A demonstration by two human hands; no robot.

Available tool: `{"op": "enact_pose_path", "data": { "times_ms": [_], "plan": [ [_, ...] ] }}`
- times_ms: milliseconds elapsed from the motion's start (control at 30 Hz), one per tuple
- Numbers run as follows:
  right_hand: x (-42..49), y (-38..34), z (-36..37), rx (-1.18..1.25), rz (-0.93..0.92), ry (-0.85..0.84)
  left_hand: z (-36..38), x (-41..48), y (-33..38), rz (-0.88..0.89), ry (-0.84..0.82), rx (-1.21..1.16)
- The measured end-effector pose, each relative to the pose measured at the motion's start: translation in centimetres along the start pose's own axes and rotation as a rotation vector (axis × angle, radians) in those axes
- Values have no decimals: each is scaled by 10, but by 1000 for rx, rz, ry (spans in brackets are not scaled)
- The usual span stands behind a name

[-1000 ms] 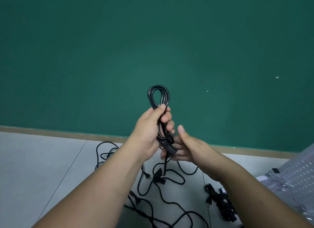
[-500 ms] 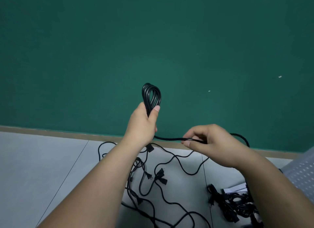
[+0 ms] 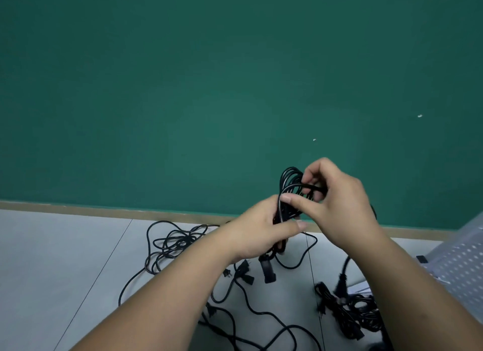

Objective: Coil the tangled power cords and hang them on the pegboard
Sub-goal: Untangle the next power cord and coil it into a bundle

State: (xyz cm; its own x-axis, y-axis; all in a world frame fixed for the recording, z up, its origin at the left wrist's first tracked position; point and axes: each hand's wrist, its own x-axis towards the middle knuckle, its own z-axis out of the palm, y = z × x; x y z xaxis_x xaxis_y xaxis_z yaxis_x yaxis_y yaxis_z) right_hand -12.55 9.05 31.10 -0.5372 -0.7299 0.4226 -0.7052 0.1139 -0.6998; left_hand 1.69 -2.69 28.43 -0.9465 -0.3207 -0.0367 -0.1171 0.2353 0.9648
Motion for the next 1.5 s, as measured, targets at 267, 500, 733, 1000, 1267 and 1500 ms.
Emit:
{"op": "enact_pose_path", "data": {
  "times_ms": [267, 500, 733, 1000, 1267, 1500],
  "plan": [
    [7, 23, -13, -34, 85, -121, -13, 1, -3, 41, 199, -300],
    [3, 6, 9, -75, 146, 72, -9, 2, -12, 36, 177, -83],
    [-1, -3, 26, 65, 240, 182, 8, 0, -11, 44, 253, -21],
    [-6, -21, 38, 791, 530, 86, 9, -4, 1, -6, 152, -389],
    [-10, -17, 35, 684, 426, -130, 6, -8, 2, -58, 86, -365],
    [-5, -20, 28, 655, 412, -201, 1, -8, 2, -73, 4, -124]
  ]
}}
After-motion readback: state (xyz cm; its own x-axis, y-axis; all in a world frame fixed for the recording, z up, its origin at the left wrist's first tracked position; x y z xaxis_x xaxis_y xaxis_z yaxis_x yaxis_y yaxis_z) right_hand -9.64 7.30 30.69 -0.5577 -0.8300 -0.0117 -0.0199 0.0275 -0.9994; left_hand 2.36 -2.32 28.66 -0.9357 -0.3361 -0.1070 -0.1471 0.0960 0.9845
